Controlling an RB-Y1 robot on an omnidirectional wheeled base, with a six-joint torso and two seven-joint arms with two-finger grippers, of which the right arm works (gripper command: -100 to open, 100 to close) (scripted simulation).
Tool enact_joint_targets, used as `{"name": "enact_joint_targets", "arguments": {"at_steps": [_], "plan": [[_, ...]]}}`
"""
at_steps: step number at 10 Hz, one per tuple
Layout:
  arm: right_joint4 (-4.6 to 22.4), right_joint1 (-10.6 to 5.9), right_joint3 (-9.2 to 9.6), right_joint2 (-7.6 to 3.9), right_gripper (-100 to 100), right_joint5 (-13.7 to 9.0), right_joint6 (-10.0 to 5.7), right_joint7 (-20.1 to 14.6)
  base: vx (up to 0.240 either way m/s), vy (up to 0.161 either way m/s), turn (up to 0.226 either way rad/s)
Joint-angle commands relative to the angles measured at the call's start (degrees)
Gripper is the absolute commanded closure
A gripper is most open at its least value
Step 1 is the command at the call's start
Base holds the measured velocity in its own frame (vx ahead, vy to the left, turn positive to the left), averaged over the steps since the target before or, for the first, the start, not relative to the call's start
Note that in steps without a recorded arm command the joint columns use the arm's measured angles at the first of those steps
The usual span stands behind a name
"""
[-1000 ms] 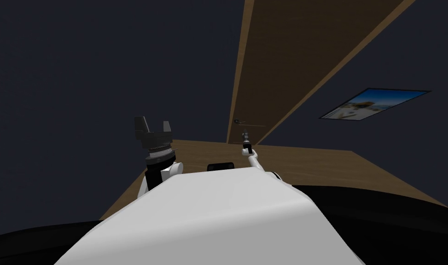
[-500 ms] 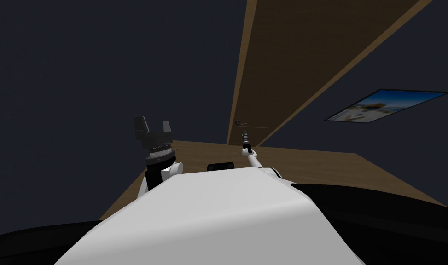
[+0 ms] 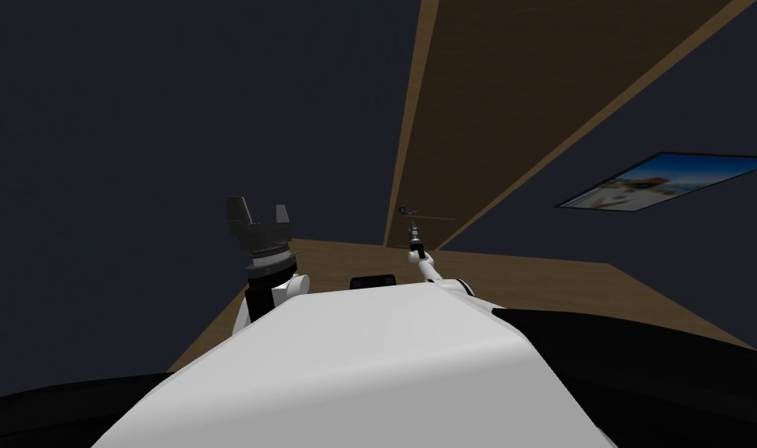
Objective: Pull the door open
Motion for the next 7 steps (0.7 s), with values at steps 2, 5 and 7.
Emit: {"name": "enact_joint_targets", "arguments": {"at_steps": [2,5,7], "plan": [[3.7,-1.63,-0.22,-0.27,-100,-0.1,-0.75,-0.2,0.064,-0.008,0.010],[7.4,-3.34,-0.47,-0.55,-100,-0.2,-1.31,-0.5,0.076,-0.002,0.012],[8.8,-3.95,-0.56,-0.65,-100,-0.2,-1.51,-0.6,0.064,-0.006,0.007]]}}
